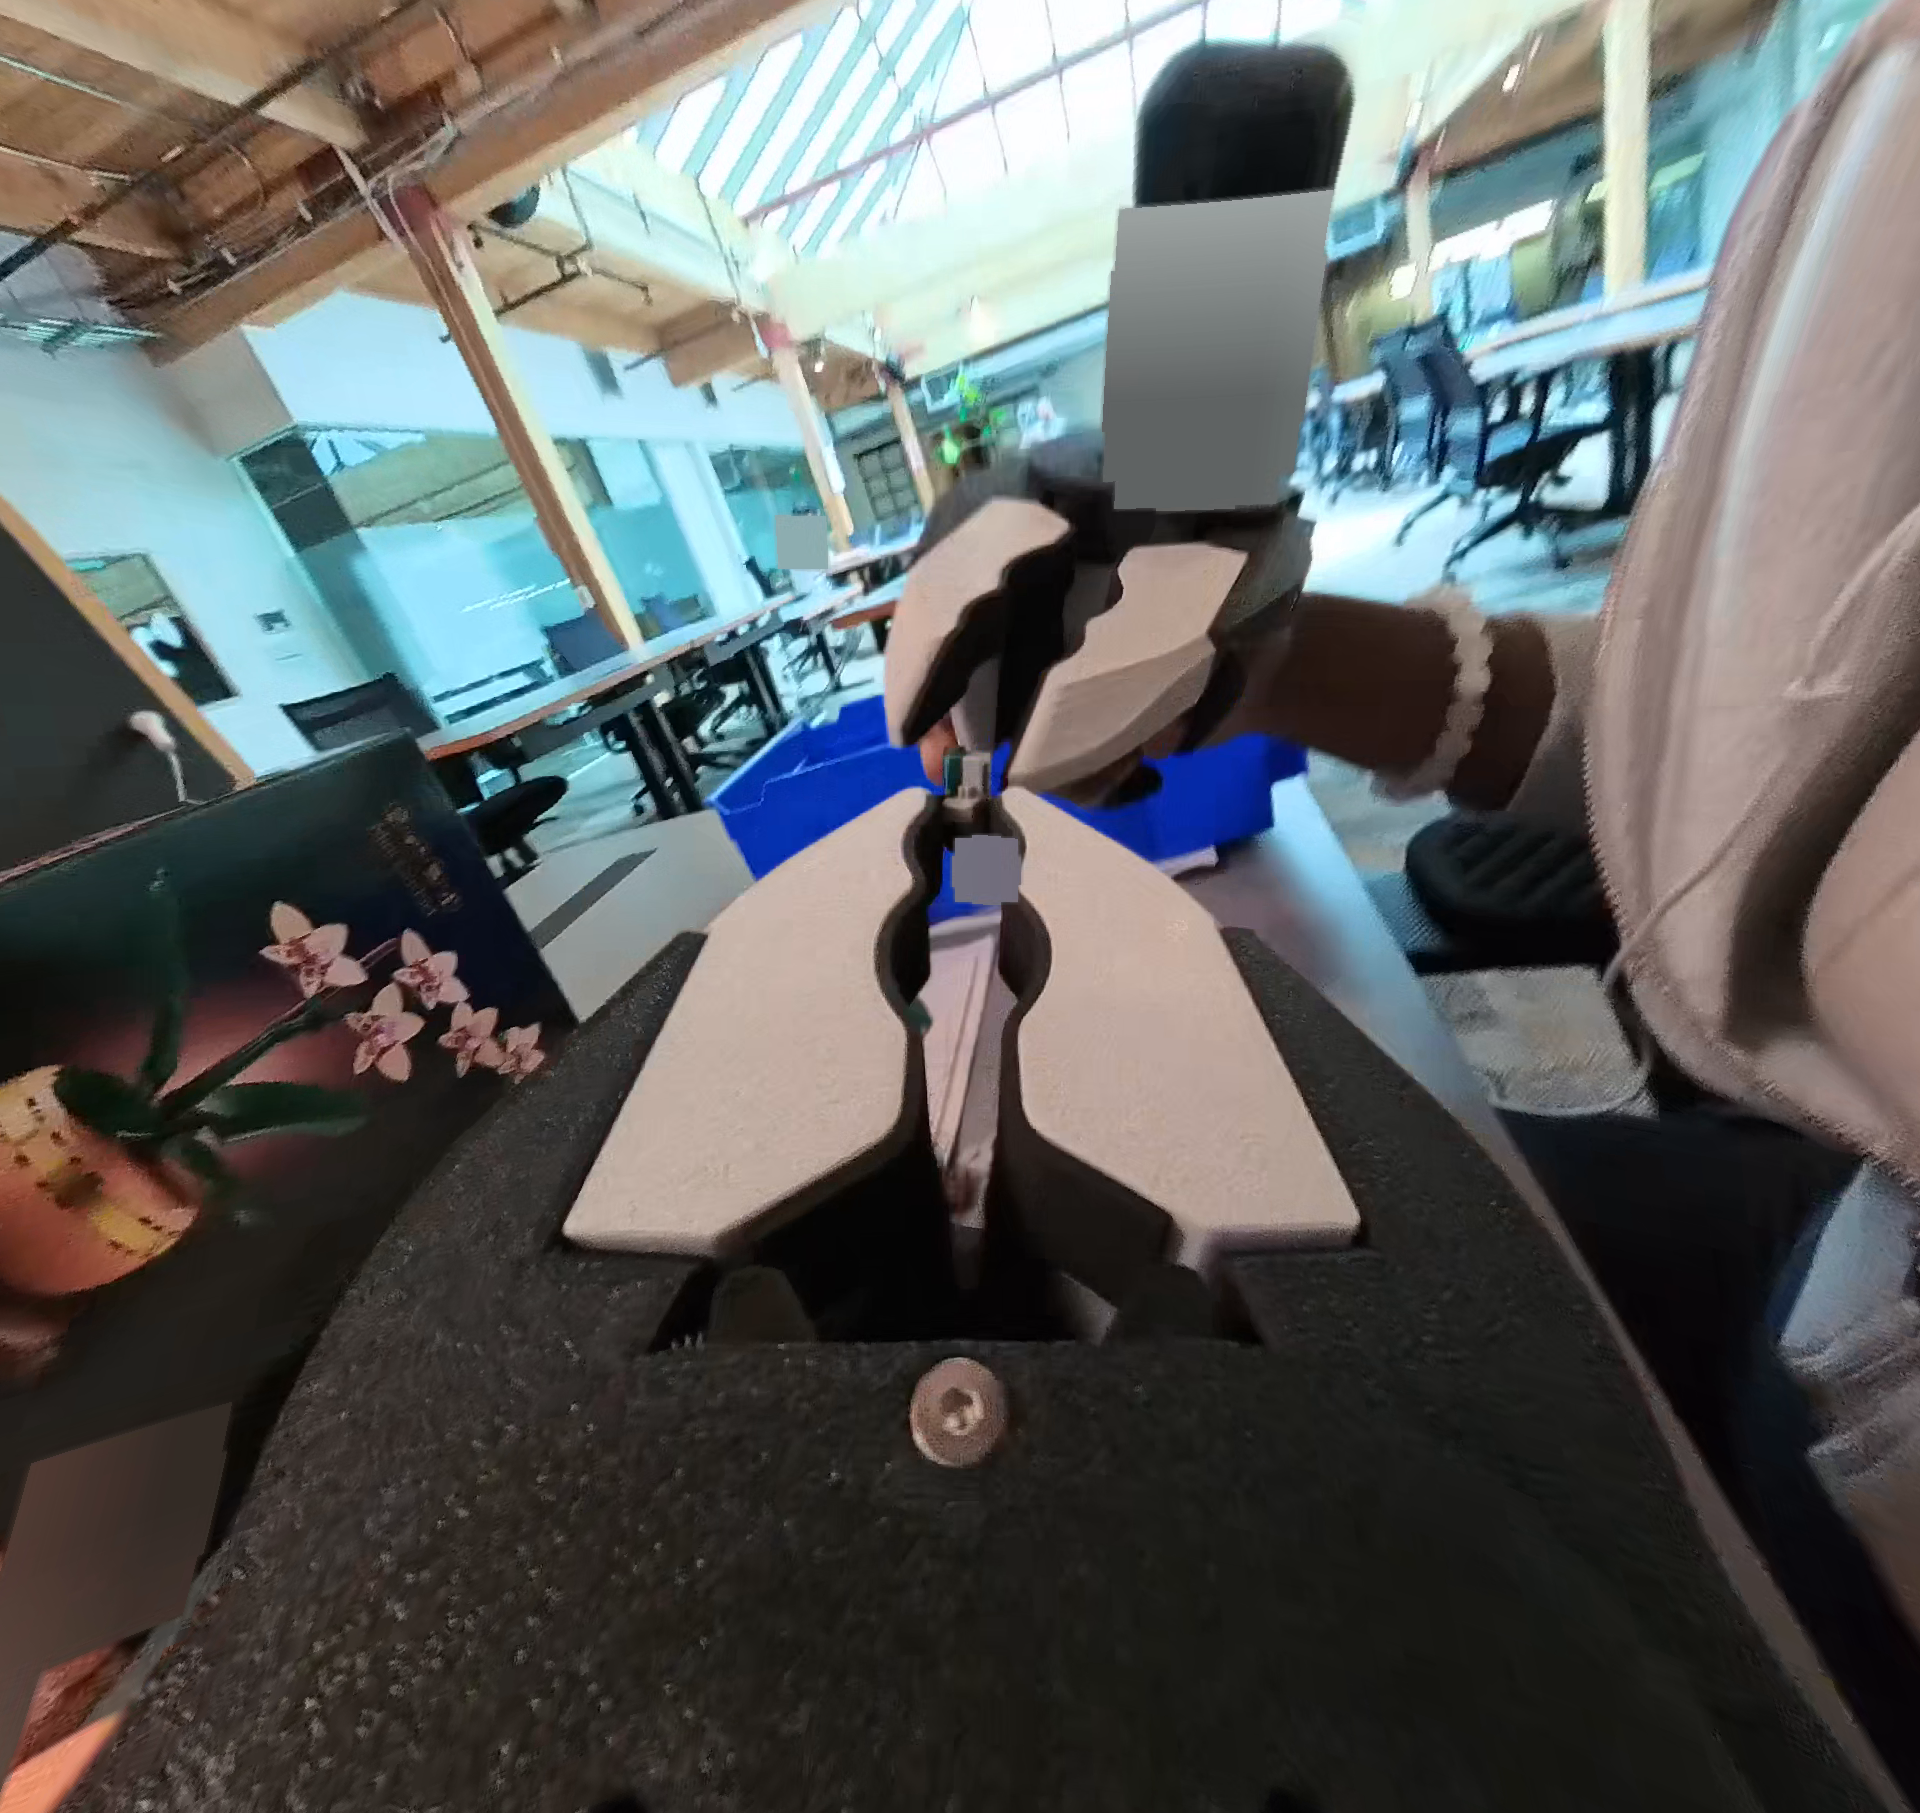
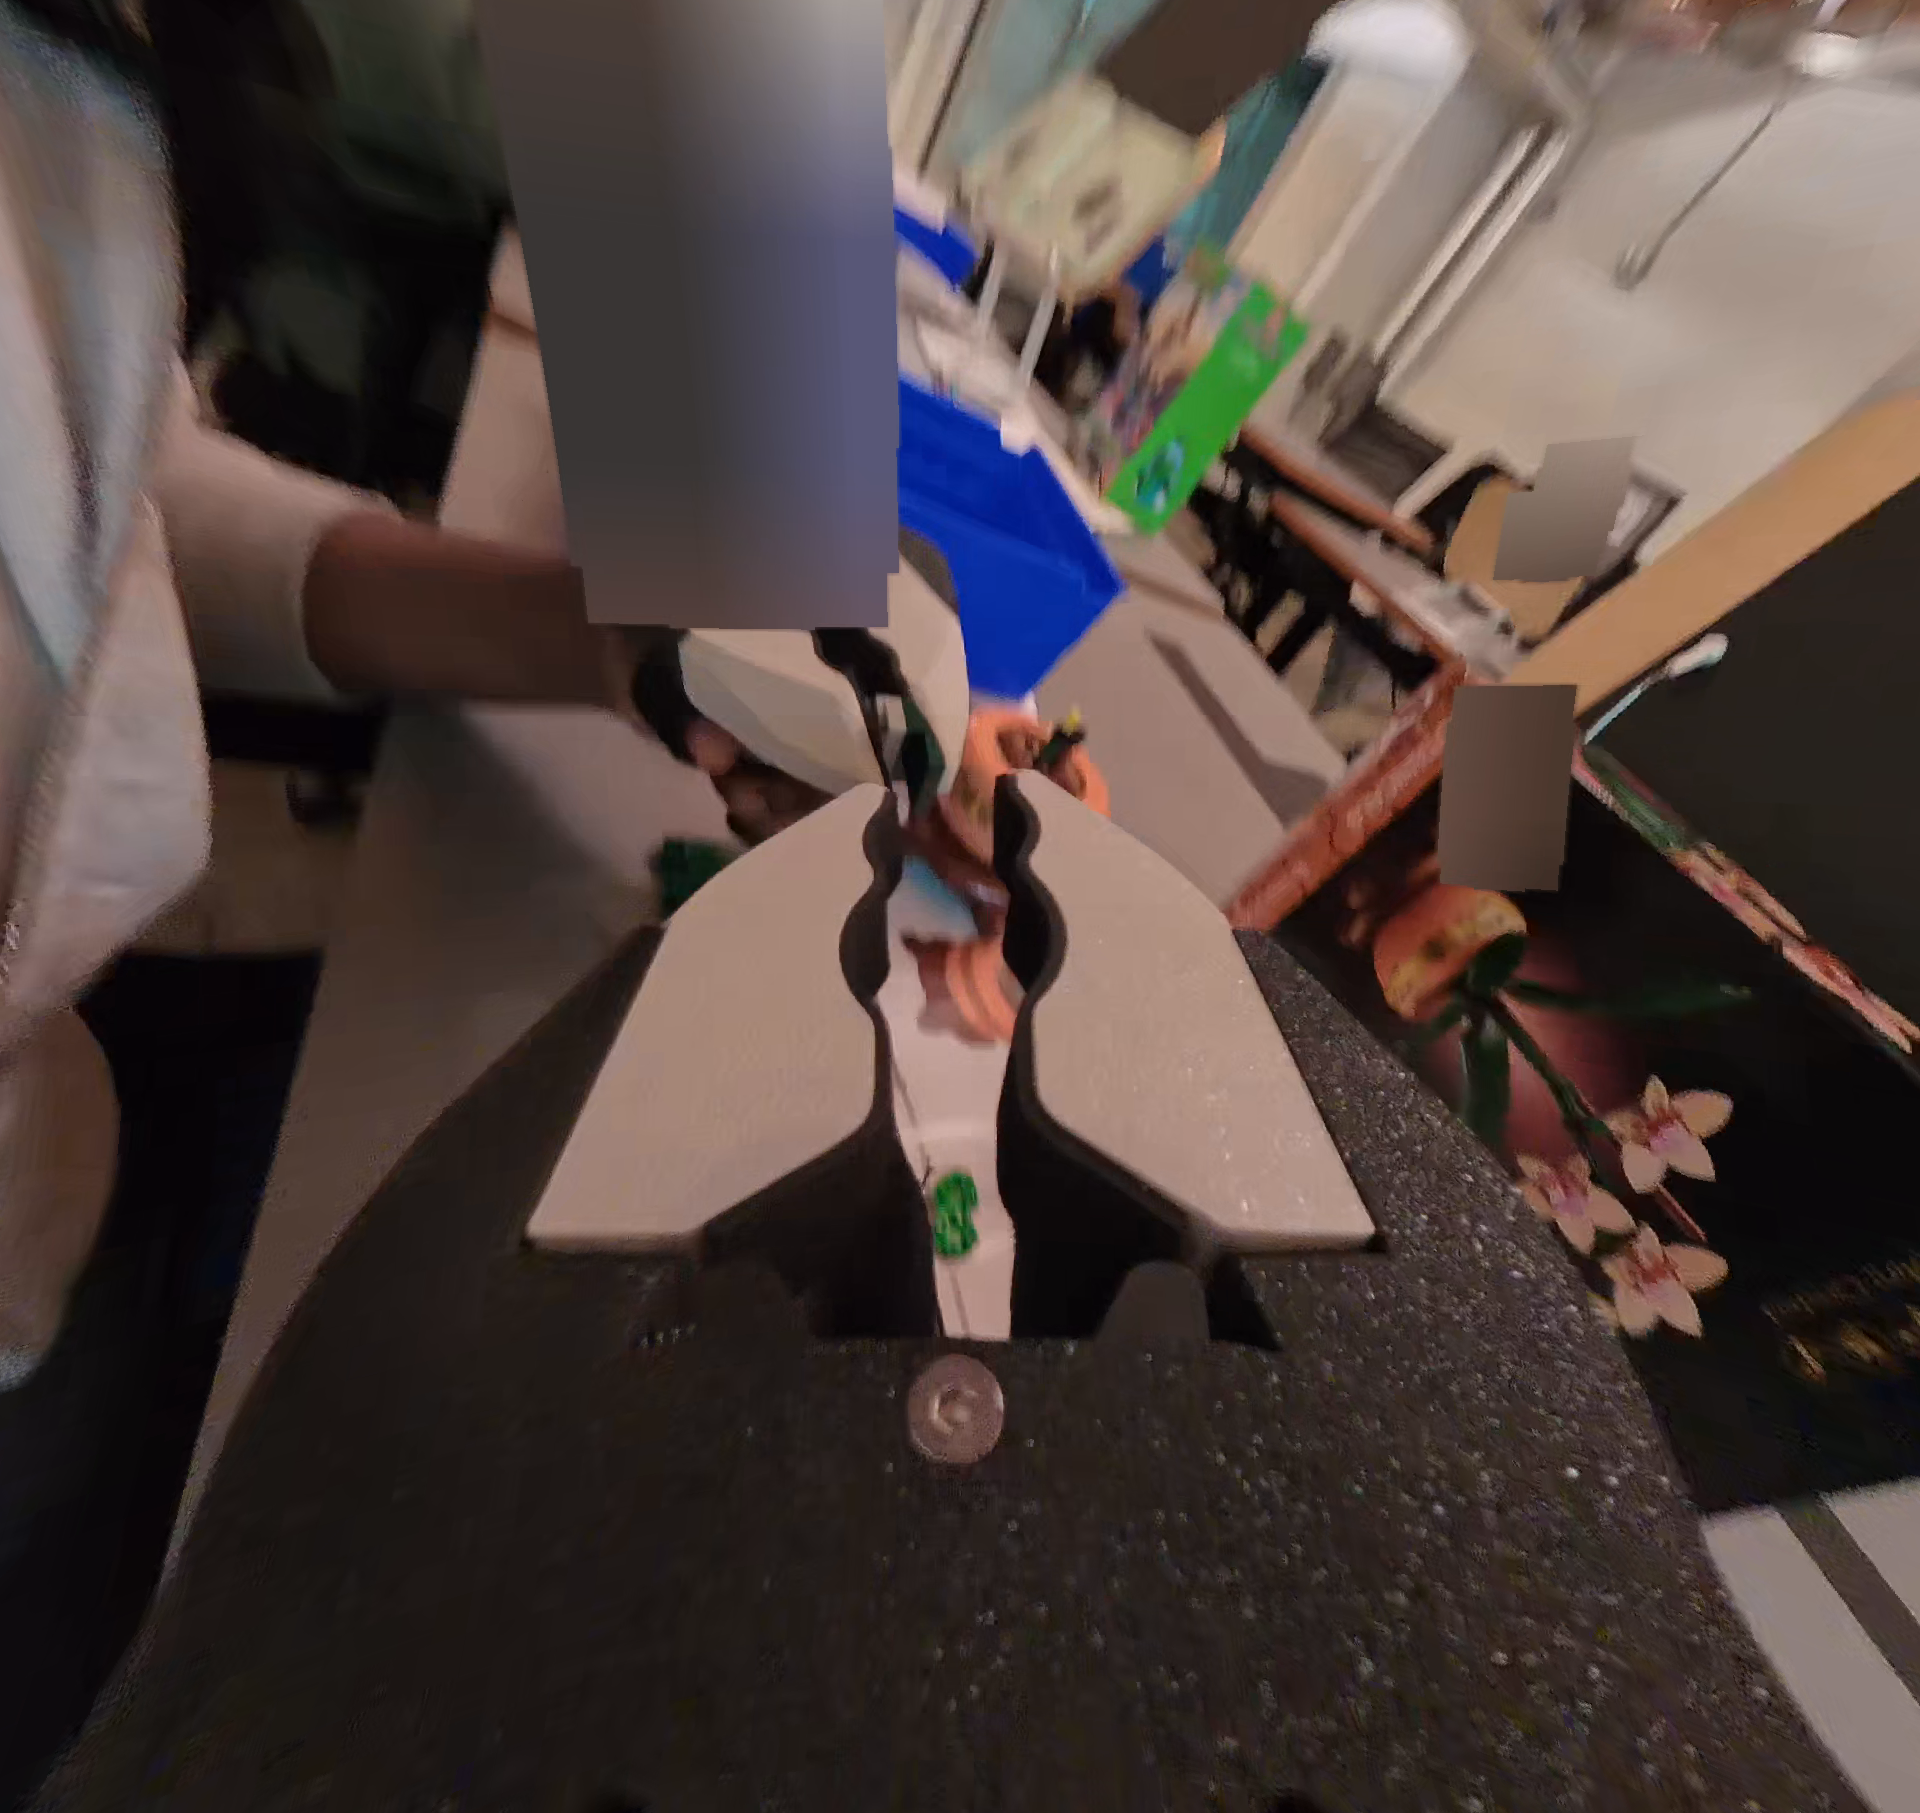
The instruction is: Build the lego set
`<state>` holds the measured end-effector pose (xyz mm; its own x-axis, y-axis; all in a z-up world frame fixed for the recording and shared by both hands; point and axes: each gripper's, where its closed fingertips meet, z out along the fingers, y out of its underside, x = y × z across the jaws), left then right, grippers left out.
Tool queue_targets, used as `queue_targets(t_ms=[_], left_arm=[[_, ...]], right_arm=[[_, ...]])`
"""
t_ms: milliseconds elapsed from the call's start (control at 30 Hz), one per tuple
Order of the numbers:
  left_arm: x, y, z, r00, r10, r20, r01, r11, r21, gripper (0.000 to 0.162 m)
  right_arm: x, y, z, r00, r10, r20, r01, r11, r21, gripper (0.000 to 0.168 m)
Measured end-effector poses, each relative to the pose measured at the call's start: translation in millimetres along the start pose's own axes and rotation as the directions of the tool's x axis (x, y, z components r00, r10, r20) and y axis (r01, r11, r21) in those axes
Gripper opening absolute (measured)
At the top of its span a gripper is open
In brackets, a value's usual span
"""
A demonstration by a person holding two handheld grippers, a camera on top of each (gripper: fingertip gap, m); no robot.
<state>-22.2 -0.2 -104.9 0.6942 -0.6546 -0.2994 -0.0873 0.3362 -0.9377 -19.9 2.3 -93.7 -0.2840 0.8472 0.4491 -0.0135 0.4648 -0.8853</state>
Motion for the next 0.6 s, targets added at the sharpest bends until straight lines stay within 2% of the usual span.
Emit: queue_targets(t_ms=[67, 100, 300, 467, 600], left_arm=[[0, -4, -1, 1.0, -0.026, -0.01, 0.027, 0.999, 0.032, 0.007], [1, -6, -1, 0.999, -0.031, -0.018, 0.032, 0.999, 0.042, 0.007], [5, -11, 0, 0.998, -0.047, -0.044, 0.05, 0.996, 0.076, 0.007], [9, -13, -1, 0.996, -0.057, -0.069, 0.063, 0.994, 0.089, 0.007], [13, -13, 0, 0.994, -0.053, -0.095, 0.062, 0.994, 0.094, 0.007]], right_arm=[[2, -12, -2, 1.0, 0.016, -0.013, -0.015, 0.994, 0.111, 0.011], [2, -13, -1, 1.0, 0.022, -0.01, -0.02, 0.992, 0.124, 0.01], [-4, -9, 7, 0.999, 0.028, 0.037, -0.032, 0.993, 0.116, 0.011], [-9, -11, 7, 0.995, 0.048, 0.082, -0.06, 0.987, 0.151, 0.004], [-13, -12, 5, 0.988, 0.08, 0.135, -0.101, 0.982, 0.16, 0.007]])
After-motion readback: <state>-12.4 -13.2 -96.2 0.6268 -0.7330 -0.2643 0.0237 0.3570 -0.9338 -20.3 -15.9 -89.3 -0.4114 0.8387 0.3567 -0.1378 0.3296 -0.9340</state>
